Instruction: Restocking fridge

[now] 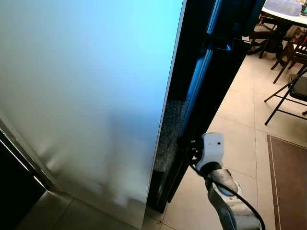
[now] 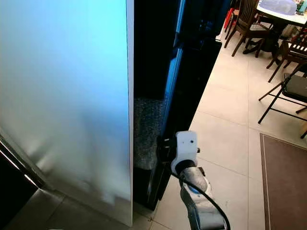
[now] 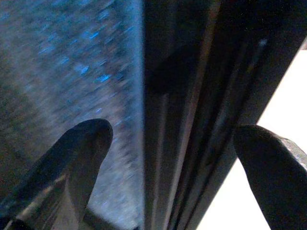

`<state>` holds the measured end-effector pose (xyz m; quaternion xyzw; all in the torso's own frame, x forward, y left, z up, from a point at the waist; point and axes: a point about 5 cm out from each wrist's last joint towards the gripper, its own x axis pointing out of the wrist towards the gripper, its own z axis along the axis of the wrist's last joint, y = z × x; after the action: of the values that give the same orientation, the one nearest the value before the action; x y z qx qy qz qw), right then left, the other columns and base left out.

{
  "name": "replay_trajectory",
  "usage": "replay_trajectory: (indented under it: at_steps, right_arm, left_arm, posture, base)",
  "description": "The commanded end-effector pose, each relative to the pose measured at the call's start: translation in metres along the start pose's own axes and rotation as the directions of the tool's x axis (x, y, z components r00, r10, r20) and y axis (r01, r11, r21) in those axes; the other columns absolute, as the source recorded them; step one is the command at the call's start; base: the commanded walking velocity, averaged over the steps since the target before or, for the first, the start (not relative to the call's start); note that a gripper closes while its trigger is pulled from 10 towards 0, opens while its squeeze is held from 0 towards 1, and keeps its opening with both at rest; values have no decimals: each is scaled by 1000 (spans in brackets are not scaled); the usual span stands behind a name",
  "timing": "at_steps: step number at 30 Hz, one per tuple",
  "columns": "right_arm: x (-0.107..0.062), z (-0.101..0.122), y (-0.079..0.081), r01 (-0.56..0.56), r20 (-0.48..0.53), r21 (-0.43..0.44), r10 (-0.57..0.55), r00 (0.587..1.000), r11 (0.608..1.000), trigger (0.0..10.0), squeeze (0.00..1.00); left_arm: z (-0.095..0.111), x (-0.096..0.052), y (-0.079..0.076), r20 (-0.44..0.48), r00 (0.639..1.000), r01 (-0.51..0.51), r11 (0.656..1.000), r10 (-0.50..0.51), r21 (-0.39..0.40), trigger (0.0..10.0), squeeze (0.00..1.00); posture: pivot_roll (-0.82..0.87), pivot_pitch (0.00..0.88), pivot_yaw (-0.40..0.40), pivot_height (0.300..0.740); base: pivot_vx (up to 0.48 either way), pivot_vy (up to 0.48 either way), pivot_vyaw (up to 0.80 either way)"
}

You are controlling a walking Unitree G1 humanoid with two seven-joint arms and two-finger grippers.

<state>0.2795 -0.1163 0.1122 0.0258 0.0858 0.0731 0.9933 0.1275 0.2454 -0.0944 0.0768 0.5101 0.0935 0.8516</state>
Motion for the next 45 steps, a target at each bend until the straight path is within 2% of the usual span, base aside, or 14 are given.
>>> replay_trajectory:
  at_steps: [1, 10, 11, 13, 15, 17, 20, 25, 28, 30, 39, 45]
  right_arm:
    - [0, -1, -11, 53, -1, -3, -53, 999, 999, 10000, 0]
    - [4, 3, -21, 101, 19, -8, -101, 995, 995, 10000, 0]
    - [6, 1, -22, 103, 11, 16, -103, 995, 995, 10000, 0]
    - [8, 1, -21, 96, 6, 38, -96, 995, 995, 10000, 0]
    - [11, 0, -16, 39, -4, 22, -39, 999, 999, 10000, 0]
    - [12, 0, -16, 34, -3, 14, -34, 999, 999, 10000, 0]
    - [14, 2, -19, 43, 4, -3, -43, 999, 999, 10000, 0]
    - [17, 3, -24, 40, 1, 18, -40, 999, 999, 10000, 0]
    - [17, 1, -23, 17, -26, 15, -17, 1000, 1000, 10000, 0]
    - [16, -4, -23, 19, -65, -20, -21, 998, 1000, 10000, 0]
    - [6, -15, -22, 7, -142, -33, -11, 990, 999, 10000, 0]
    - [6, -14, -19, -2, -133, -25, -1, 991, 1000, 10000, 0]
  left_arm:
    - [-7, -1, -4, -30, 999, 11, 1000, -11, 8, 10000, 0]
    - [-2, 0, -7, -16, 1000, 14, 1000, -14, 11, 10000, 0]
    - [-1, 0, -7, -14, 1000, 14, 1000, -14, 10, 10000, 0]
    - [-1, 0, -7, -13, 1000, 14, 1000, -14, 10, 10000, 0]
    - [0, 0, -7, -13, 1000, 12, 1000, -12, 6, 10000, 0]
    - [-1, 0, -8, -13, 1000, 12, 1000, -12, 5, 10000, 0]
    - [-1, 0, -8, -13, 1000, 13, 1000, -13, 3, 10000, 0]
    - [-2, 0, -9, -17, 1000, 15, 1000, -15, 5, 10000, 0]
    - [-3, 0, -9, -18, 1000, 15, 1000, -15, 3, 10000, 0]
    - [-4, 0, -10, -19, 1000, 16, 1000, -16, 2, 10000, 0]
    - [-7, -1, -11, -25, 999, 20, 1000, -20, 5, 10000, 0]
    - [-7, -1, -11, -23, 999, 22, 1000, -22, 7, 10000, 0]
  posture:
    - [76, 0, -87, 740]
    - [71, 0, -85, 740]
    - [75, 0, -86, 740]
    - [76, 0, -86, 740]
    - [80, 0, -89, 740]
    - [82, 0, -90, 740]
    - [86, 0, -92, 740]
    - [87, 0, -94, 740]
    - [87, 0, -94, 740]
    - [87, 0, -94, 740]
    - [84, 0, -95, 740]
    - [85, 0, -94, 740]
  base:
    - [0, 0, 0]
    - [0, 0, 0]
    - [0, 0, 0]
    - [0, 0, 0]
    - [0, 0, 0]
    - [0, 0, 0]
    - [0, 0, 0]
    - [0, 0, 0]
    - [0, 0, 0]
    - [0, 0, 0]
    - [0, 0, 0]
    - [0, 0, 0]
